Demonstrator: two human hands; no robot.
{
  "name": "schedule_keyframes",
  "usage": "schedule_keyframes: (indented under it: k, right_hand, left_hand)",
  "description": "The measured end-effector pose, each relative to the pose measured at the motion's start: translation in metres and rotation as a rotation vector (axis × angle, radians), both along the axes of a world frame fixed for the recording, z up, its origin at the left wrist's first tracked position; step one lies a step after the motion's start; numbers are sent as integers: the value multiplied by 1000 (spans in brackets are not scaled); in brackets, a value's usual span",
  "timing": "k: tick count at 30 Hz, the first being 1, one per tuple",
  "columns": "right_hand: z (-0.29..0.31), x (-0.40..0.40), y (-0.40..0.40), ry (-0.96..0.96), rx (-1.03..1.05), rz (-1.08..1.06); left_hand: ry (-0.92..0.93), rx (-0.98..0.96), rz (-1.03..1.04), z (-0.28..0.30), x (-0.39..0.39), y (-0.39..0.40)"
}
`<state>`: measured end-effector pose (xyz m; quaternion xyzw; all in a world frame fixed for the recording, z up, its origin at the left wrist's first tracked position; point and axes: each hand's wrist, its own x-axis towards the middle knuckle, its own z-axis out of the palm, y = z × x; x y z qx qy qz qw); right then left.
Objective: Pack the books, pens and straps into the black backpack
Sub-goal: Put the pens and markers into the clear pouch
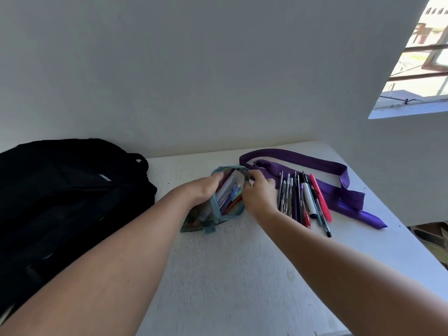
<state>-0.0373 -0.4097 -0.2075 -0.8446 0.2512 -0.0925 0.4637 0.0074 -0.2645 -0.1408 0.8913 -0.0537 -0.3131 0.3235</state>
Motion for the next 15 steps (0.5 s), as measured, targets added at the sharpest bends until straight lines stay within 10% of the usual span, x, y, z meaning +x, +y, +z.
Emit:
schedule_keyframes:
  k: [9, 15]
  right_hand:
    - [12, 4, -15, 160, 43, 110]
    - [33, 7, -7, -153, 578, -114]
  left_hand:
    - [36, -25, 36, 10, -10, 1]
    - [-32, -35, 145, 15, -3, 21]
